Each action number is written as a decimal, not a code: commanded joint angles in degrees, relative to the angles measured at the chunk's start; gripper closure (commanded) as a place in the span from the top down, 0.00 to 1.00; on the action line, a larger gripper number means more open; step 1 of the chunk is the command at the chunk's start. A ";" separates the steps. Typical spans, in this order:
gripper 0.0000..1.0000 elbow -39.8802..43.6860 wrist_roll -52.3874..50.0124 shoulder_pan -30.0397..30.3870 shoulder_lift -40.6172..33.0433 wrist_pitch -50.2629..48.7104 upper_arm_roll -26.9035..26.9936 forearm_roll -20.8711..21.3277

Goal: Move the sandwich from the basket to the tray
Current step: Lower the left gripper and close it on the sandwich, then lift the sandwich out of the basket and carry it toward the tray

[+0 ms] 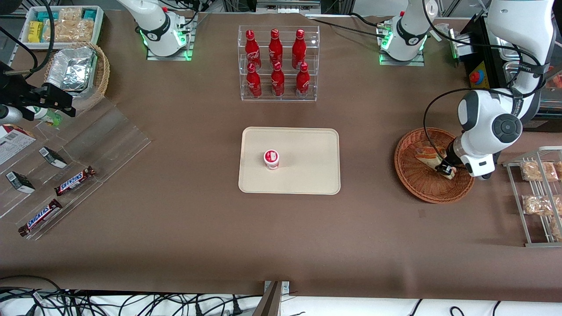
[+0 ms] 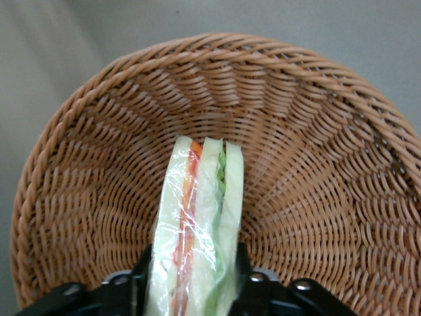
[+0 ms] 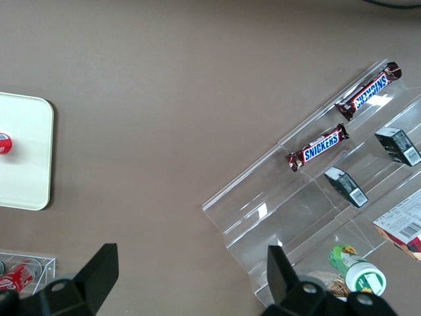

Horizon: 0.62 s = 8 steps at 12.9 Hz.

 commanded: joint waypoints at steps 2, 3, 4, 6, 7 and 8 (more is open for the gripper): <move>0.41 5.68 1.67 -0.63 -1.88 -12.28 -1.00 4.44; 0.41 7.96 3.42 -0.63 -1.88 -15.53 -1.35 4.45; 0.41 10.60 5.96 -0.80 -1.88 -19.57 -1.61 4.45; 0.41 17.18 10.19 -0.81 -1.79 -28.35 -4.76 4.45; 0.41 20.00 11.25 -0.98 -1.79 -31.53 -6.52 4.45; 0.41 22.55 12.56 -0.89 -1.79 -33.48 -8.80 4.45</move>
